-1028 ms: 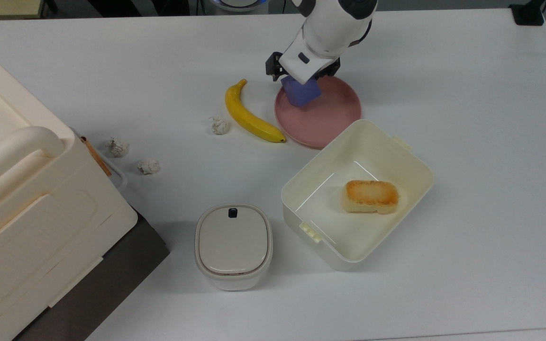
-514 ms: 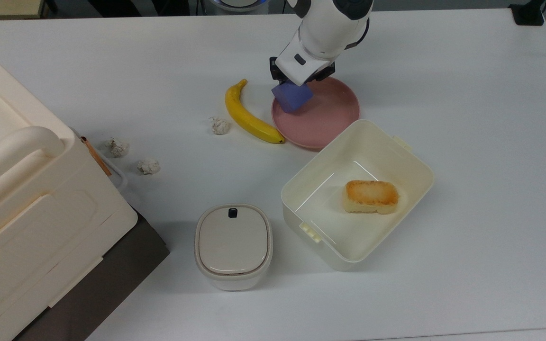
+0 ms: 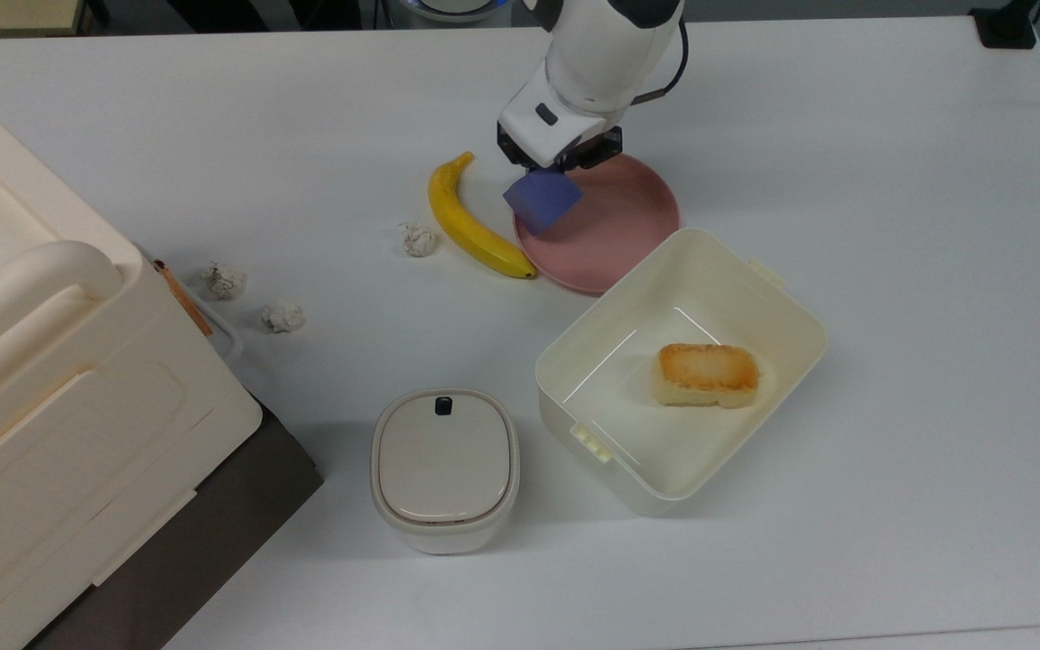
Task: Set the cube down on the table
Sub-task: 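Carry the purple cube off the plate past the banana and lower it onto the table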
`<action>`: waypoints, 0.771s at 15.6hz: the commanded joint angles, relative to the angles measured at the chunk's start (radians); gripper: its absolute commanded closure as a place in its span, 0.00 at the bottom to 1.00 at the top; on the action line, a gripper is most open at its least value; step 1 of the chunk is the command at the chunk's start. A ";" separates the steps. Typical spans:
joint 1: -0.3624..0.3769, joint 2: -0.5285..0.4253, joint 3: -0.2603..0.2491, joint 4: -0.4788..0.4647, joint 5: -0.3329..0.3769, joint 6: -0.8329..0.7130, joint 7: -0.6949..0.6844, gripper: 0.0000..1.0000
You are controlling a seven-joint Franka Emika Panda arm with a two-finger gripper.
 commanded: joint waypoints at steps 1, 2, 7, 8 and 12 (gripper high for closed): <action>-0.019 -0.012 -0.005 0.017 0.009 0.016 0.017 0.93; -0.030 -0.017 -0.007 0.024 0.015 0.016 0.017 0.93; -0.059 -0.031 -0.070 0.055 0.016 0.021 0.014 0.93; -0.064 -0.029 -0.083 0.062 0.016 0.021 0.015 0.93; -0.081 -0.006 -0.140 0.079 0.021 0.096 0.081 0.93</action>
